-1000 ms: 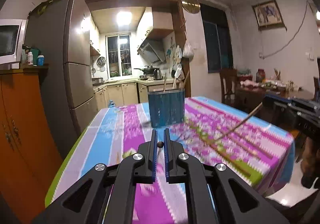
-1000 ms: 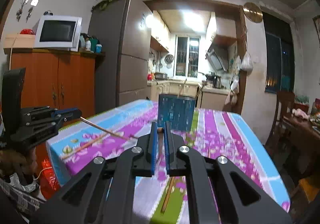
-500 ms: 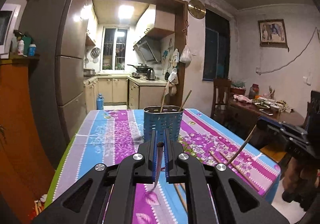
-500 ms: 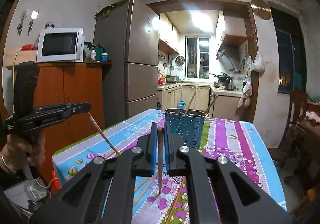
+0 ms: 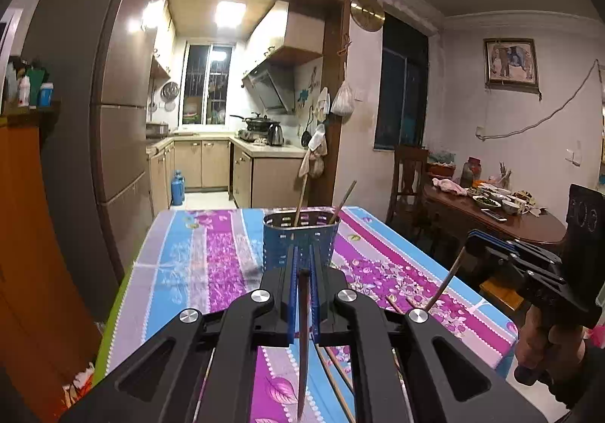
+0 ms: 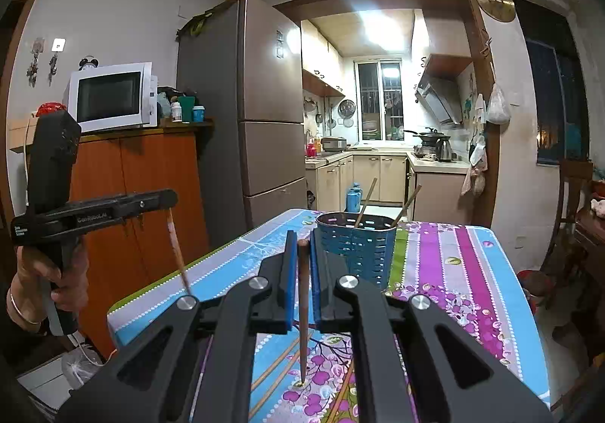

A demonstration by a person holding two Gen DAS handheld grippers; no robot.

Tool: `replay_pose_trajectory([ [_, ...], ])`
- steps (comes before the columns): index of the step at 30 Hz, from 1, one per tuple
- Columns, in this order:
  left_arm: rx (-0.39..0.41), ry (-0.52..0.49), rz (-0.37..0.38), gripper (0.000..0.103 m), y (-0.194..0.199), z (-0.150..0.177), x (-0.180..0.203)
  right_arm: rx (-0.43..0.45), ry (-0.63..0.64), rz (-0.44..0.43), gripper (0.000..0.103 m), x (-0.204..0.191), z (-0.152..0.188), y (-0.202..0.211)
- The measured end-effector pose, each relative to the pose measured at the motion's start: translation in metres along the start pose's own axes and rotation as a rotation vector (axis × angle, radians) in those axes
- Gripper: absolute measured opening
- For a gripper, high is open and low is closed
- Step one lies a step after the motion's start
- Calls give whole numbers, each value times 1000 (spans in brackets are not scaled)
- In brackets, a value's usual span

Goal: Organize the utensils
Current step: 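Lift both chopsticks and carry them above the blue metal holder, then lower both chopsticks into the holder and open the grippers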

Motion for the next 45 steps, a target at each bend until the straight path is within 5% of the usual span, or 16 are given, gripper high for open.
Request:
replay_pose_trajectory([
  [13, 18, -63, -37, 7, -23, -19, 1, -16, -12, -33, 5, 5, -25, -26],
  [26, 176, -133, -19, 7, -121, -180, -20, 100, -11, 74, 5, 48, -156, -108],
  [31, 250, -153, -40, 7, -164, -218, -30, 130, -26, 129, 5, 72, -179, -146],
  [37, 218, -140, -41, 7, -225, -204, -47, 113, -65, 156, 5, 90, -162, -204],
  [45, 74, -107, -48, 7, -287, -125, -73, -35, -116, 147, 5, 90, -90, -264],
])
Point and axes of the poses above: each gripper's, at about its wrist camera, not at the fingertips, and y roughly against the way its jaws point, x to its right, z to its underside, the point moved 10 cm from there along -y, roughly the way its jaws point, and after that the axes turned 12 degrees about z, right-handed, at the moved point
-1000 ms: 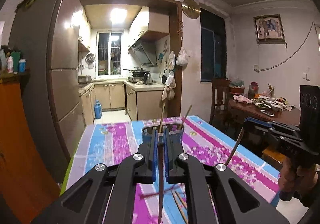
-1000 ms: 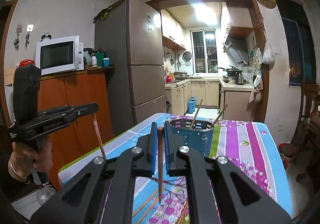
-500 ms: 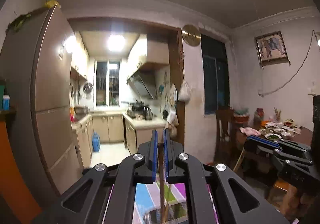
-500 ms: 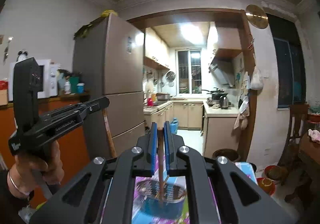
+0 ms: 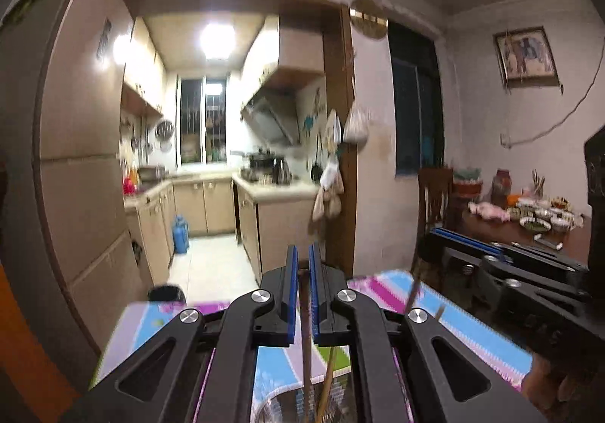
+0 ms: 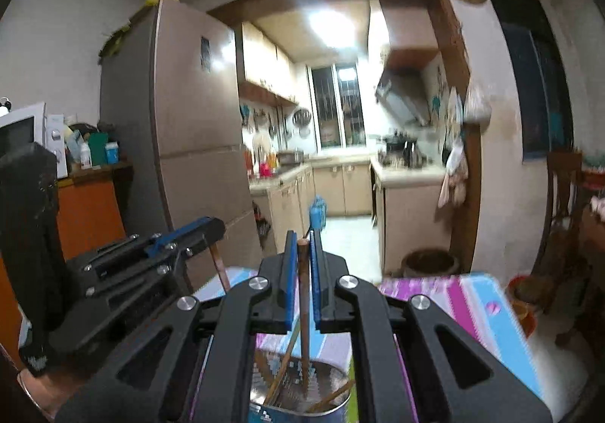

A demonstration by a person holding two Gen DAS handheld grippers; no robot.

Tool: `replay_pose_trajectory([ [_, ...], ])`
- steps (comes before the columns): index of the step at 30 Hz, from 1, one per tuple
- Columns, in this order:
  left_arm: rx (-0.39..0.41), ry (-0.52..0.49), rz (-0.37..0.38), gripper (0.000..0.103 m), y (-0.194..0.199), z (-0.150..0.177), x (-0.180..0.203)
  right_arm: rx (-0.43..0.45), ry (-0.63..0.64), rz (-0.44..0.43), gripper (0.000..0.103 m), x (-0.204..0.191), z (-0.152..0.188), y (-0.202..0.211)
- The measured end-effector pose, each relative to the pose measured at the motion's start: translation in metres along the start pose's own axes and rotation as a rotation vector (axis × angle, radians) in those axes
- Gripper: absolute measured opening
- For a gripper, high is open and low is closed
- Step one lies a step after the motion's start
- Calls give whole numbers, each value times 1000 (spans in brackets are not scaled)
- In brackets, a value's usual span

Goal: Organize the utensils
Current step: 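Lower both chopsticks into the holder and open the grippers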

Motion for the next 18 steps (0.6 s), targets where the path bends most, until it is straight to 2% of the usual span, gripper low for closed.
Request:
replay_pose_trajectory([
  [5, -43, 37, -7, 7, -9, 31, -11, -64, 3, 3, 6, -4, 28, -14],
  [7, -46, 46, -33, 7, -6, 38, -18, -83, 8, 16, 7, -6, 28, -17],
  [9, -42, 57, -47, 7, 0, 34, -23, -60, 15, 36, 7, -5, 21, -8],
  [13, 47, 45, -77, 8, 37, -4, -25, 34, 10, 40, 7, 1, -14, 27],
  [16, 154, 37, -121, 8, 89, -42, -25, 111, 3, 37, 7, 11, -43, 68],
  [18, 220, 11, -132, 12, 135, -62, -13, 154, 18, 44, 7, 20, -54, 101],
])
Point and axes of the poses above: each gripper's, at about its wrist camera, not at the fingertips, and y roughly against the way its jaws point, x to its right, z to its underside, the point moved 10 cm from there along -y, roughly the way its jaws point, and after that the axes turned 12 degrees about z, right-handed, at the moved point
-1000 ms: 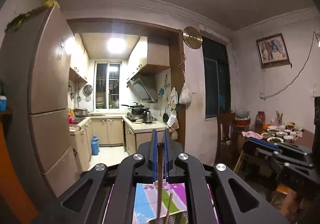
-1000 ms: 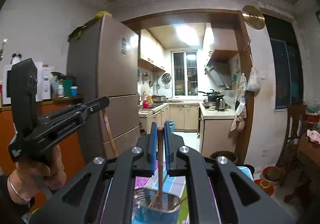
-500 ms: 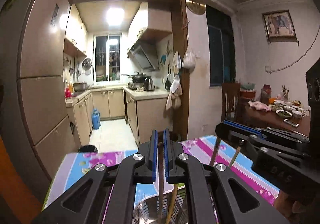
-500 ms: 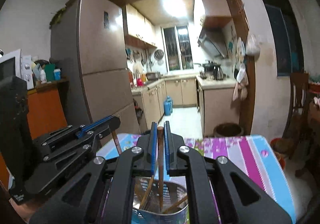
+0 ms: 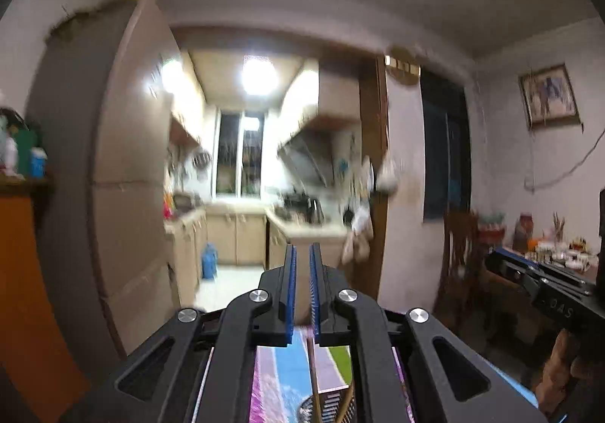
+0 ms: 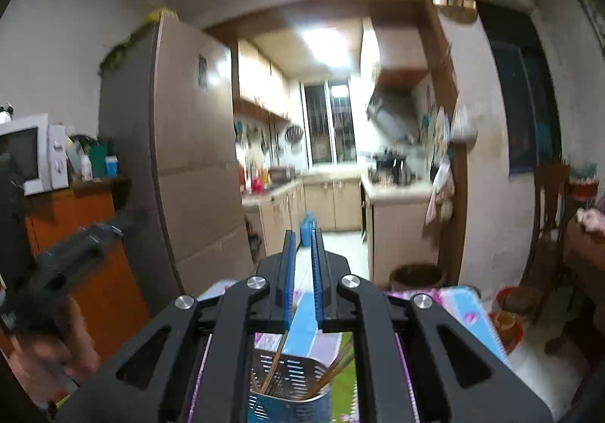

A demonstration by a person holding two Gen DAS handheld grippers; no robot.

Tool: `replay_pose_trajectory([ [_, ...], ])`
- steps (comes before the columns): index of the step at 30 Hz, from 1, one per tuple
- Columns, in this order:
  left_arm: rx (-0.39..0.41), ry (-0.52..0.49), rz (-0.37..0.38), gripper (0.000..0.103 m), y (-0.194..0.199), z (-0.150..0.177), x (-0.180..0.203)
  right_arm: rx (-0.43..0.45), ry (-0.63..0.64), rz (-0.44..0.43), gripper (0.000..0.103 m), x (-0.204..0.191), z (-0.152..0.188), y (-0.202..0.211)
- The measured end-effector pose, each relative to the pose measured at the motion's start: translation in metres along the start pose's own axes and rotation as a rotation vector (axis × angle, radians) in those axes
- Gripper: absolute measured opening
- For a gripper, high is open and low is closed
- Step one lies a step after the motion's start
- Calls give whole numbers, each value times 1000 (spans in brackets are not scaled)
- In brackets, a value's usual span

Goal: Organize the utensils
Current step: 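Lower both chopsticks into the holder and open the grippers, then move both open grippers back down to the chopsticks on the tablecloth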

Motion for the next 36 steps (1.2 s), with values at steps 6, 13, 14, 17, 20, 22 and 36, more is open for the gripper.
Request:
replay_pose_trajectory([
  [6, 31, -128, -16, 31, 111, -16, 33, 24, 76, -12, 17, 18, 7, 101],
  [13, -60, -162, -50, 66, 229, 44, 56, -50, 144, -31, 62, 23, 78, 208],
  [14, -75, -156, -45, 72, 242, 55, 60, -69, 150, -24, 68, 24, 95, 224],
  [17, -132, -153, -19, 74, 276, 98, 76, -109, 143, -4, 70, 24, 131, 250],
  [20, -193, -162, -4, 75, 289, 142, 93, -132, 123, 16, 74, 24, 159, 269],
  [22, -246, -146, 21, 76, 301, 179, 106, -146, 123, 20, 74, 18, 178, 278],
  [36, -324, -94, -156, 75, 338, 313, 120, -335, 258, -104, 28, -103, 340, 273],
])
Point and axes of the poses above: each gripper's, at about its wrist camera, not at the fingertips, and y roughly against the way its jaws point, x to its right, z to its underside, the point moved 10 cm from there along -y, roughly the way its jaws point, and after that the axes turned 12 degrees about z, right-handed, at the moved point
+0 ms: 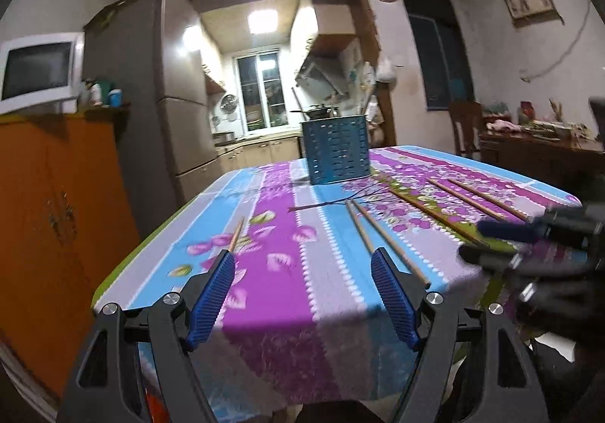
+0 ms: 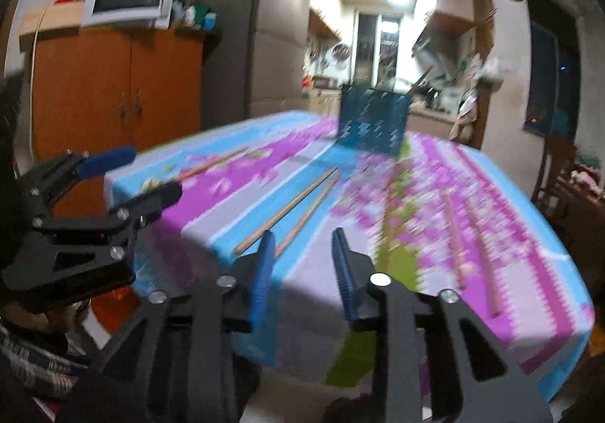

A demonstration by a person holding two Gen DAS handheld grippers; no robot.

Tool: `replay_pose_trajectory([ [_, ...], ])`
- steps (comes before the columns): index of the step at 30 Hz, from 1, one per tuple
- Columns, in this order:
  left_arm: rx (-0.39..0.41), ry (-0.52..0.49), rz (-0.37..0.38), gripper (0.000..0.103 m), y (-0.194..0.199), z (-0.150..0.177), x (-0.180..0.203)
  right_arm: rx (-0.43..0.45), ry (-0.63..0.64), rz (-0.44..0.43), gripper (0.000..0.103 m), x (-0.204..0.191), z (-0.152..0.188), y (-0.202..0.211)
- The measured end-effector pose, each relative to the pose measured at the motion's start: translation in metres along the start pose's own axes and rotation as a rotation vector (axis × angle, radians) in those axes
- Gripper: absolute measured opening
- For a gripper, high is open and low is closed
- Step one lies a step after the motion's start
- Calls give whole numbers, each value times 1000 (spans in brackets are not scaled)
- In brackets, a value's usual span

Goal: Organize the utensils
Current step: 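Move both open grippers back down to the chopsticks on the tablecloth, then close the left gripper on a chopstick while the right gripper grasps another chopstick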

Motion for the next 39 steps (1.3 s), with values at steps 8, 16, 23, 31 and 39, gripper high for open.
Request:
replay_pose_trajectory([
  [8, -2, 7, 30, 75, 2, 5, 2, -40, 25, 51, 19, -23, 13, -23],
  [16, -12, 1, 109, 75, -1, 11, 8, -57, -6, 119, 6, -18, 12, -31],
  [23, -15, -28, 208, 70, -16, 5, 30, -38, -103, 109, 5, 3, 7, -25],
  [31, -80, -91, 238, 47, -48, 21, 47, 20, -150, 65, 5, 15, 6, -5],
  [39, -107, -96, 185, 19, -67, 32, 52, -20, -168, 40, 5, 17, 13, -15],
])
Point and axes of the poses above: each gripper's, at about its wrist camera, not at the fingertips, and y roughly against the way its jaws point, x to its right, z to its underside, the point moved 10 cm from there along -y, roughly the way its jaws point, and after that the axes turned 12 degrees about z, right-handed, at the moved point
